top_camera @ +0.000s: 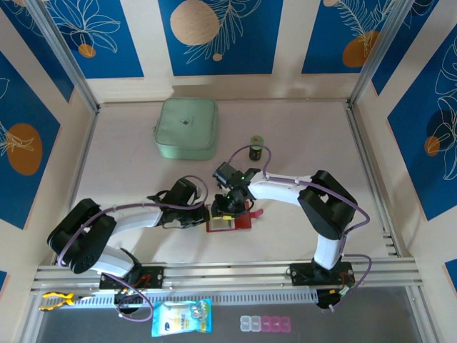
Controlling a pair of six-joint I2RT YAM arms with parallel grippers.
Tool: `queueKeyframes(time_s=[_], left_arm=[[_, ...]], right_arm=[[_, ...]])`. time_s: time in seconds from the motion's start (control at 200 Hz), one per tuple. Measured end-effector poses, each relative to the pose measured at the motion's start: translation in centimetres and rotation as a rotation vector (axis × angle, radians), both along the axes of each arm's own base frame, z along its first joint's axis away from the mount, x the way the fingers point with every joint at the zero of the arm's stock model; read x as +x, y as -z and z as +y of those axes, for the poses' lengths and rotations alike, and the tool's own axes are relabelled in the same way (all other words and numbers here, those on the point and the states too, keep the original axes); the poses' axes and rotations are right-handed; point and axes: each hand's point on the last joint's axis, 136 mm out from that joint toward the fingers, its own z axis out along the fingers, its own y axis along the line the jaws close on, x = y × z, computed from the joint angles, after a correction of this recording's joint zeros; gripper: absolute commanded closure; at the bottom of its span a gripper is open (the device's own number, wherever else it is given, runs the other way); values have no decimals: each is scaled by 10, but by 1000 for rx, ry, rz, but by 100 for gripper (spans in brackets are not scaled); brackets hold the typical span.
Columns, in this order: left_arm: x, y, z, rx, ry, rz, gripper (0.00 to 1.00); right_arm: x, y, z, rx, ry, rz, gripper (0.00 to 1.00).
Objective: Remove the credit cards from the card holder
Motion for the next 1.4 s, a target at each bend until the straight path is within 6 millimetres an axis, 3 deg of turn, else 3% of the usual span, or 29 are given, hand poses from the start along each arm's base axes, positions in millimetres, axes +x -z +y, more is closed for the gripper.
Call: queueKeyframes(time_s=[0.325, 0.775, 1.0, 1.401], left_arm=[[-1, 0, 1, 3, 1, 2, 92], [0, -2, 3, 28, -2, 8, 91], [8, -24, 0, 0, -11, -44, 87], [16, -36, -21, -89, -31, -51, 65]], right_arm=[[2, 3, -5, -22, 8, -11, 63], [5, 8, -26, -23, 48, 2, 63], [5, 11, -29, 8, 62, 15, 64], [5, 12, -36, 77, 89, 33, 64]])
